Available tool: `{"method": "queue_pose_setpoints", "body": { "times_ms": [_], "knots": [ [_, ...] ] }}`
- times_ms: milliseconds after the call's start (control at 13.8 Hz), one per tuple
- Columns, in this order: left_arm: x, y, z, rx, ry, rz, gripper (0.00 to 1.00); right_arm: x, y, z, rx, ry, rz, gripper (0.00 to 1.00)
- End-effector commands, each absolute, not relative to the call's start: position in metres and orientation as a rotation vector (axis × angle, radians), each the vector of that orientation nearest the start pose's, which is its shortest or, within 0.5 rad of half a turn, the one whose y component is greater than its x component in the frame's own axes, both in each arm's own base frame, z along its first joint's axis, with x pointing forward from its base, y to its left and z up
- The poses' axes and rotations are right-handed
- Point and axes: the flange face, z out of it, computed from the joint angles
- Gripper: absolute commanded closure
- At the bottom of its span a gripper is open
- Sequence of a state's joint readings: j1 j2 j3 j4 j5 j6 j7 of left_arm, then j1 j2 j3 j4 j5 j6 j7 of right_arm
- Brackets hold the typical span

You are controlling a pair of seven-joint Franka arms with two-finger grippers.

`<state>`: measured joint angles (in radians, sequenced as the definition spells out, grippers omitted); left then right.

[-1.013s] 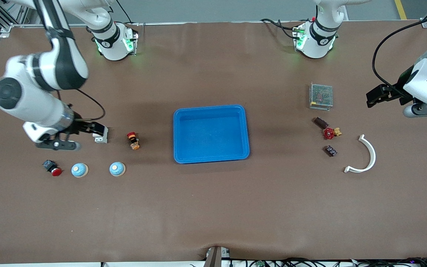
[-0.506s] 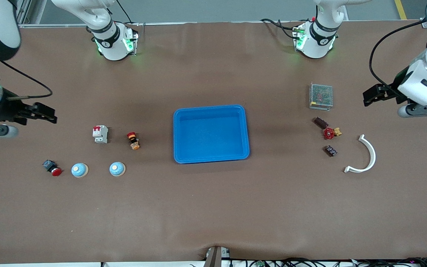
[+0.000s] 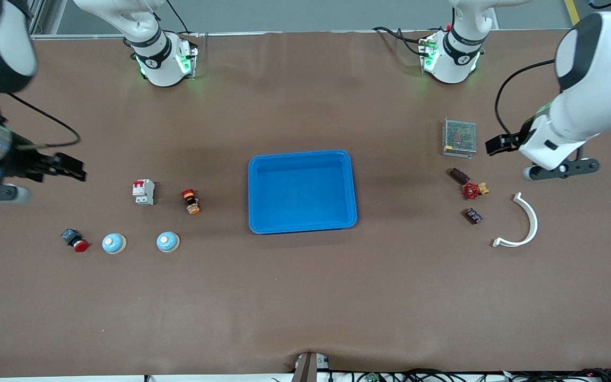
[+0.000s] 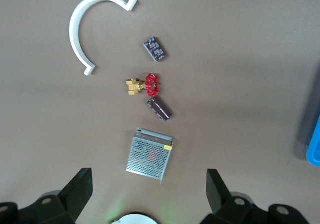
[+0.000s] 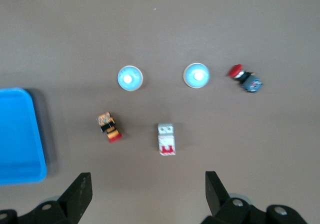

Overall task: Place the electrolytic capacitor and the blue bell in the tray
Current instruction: 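Reach the right gripper to a bell while the left gripper reaches a capacitor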

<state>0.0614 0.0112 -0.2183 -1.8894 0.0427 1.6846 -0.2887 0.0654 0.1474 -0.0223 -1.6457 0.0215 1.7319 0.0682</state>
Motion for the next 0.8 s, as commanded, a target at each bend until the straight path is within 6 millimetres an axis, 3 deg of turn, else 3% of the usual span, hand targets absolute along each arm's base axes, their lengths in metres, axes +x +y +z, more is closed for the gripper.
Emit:
{"method": "queue_pose_setpoints", "body": {
  "times_ms": [0, 217, 434, 506, 723],
  "knots": [
    [0.519, -0.083, 0.443, -3.029, -0.222, 0.289, 0.00, 0.593, 0.049, 0.452, -3.127, 0.139, 0.096, 0.00],
    [0.510, -0.081, 0.399, -3.035, -0.279, 0.258, 0.00, 0.601, 0.049, 0.382, -3.119, 0.203, 0.088, 0.00],
    [0.500, -0.081, 0.358, -3.034, -0.407, 0.206, 0.00, 0.609, 0.044, 0.325, -3.062, 0.285, 0.169, 0.00],
    [0.499, -0.080, 0.346, -3.034, -0.436, 0.202, 0.00, 0.611, 0.041, 0.316, -3.058, 0.301, 0.176, 0.00],
    [0.495, -0.079, 0.314, -3.032, -0.532, 0.182, 0.02, 0.600, 0.023, 0.313, -3.050, 0.314, 0.310, 0.00]
  ]
}}
